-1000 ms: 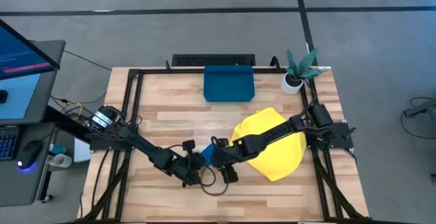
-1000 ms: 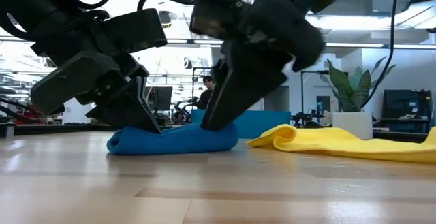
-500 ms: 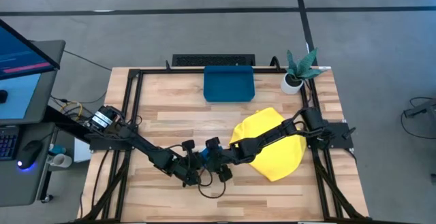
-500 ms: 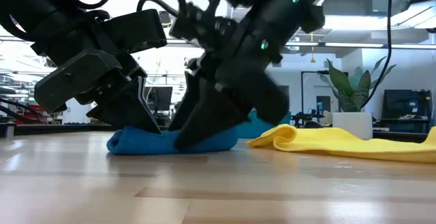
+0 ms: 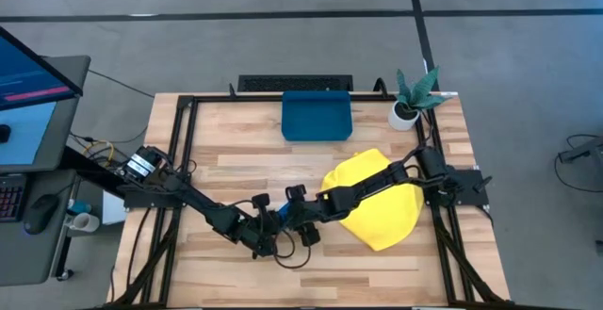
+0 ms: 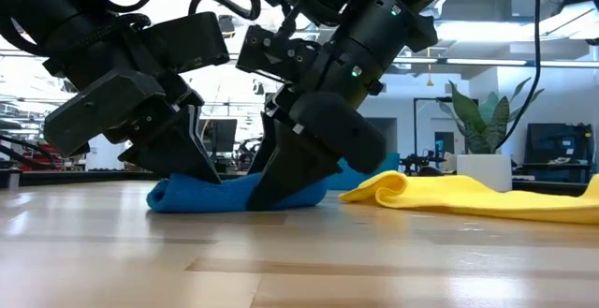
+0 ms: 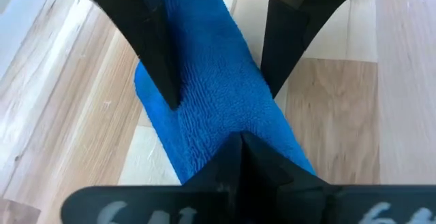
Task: Roll microfiber towels into tight, uniform cylinder then place into a basket
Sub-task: Put the blue rolled microfiber cloth into the blue bin
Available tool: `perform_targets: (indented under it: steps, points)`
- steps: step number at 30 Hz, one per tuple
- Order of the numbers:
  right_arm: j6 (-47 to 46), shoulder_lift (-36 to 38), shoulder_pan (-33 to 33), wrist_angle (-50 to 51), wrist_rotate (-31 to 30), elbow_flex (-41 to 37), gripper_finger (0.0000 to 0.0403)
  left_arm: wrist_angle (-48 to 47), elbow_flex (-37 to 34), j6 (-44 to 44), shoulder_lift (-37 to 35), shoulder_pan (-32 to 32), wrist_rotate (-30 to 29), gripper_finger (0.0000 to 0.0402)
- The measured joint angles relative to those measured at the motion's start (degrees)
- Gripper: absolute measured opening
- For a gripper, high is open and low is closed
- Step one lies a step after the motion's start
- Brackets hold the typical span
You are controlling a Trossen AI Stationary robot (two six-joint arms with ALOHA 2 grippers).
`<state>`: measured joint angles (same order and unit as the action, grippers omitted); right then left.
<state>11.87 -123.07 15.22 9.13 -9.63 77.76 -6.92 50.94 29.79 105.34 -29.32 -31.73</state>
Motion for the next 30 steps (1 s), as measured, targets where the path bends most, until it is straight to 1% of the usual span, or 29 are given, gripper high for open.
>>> perform_targets:
  steps: [6,9,13,18,21,24,26,28,30]
  points:
    - [-4.7,-1.4,-0.3,0.6,0.6,0.1,0.0257,-0.8,0.1,-1.7,-1.0,-0.1,0.8,0.0002]
    - [-6.5,-1.5,-0.3,1.2,0.8,0.2,0.0236,-3.3,0.9,-1.7,-1.3,-0.4,0.9,0.0002]
    - [-6.8,-1.6,0.0,1.5,1.0,0.2,0.0173,-7.8,1.8,-1.7,-3.2,-1.2,1.1,0.0002]
    - [-6.9,-1.6,0.0,1.7,2.9,0.1,0.0086,-11.3,1.9,0.6,-8.3,-2.9,0.2,0.0002]
    - [-7.0,-1.6,0.0,1.8,3.0,0.1,0.0055,-13.5,1.9,2.4,-11.2,-4.5,-0.2,0.0002]
    - [-7.9,-1.6,-0.2,2.4,3.4,0.7,0.0053,-16.9,2.0,5.3,-14.0,-6.8,-2.6,0.0002]
    - [-8.0,-1.7,-0.4,3.4,3.6,1.6,0.0054,-20.8,2.0,8.2,-15.8,-8.7,-5.2,0.0002]
    - [-7.0,-1.6,-0.7,4.5,4.0,2.6,0.0061,-23.3,2.0,11.9,-17.2,-10.3,-8.6,0.0002]
    - [-5.6,-0.7,-1.4,5.5,4.4,2.8,0.0068,-26.8,2.0,15.4,-18.3,-11.7,-10.7,0.0002]
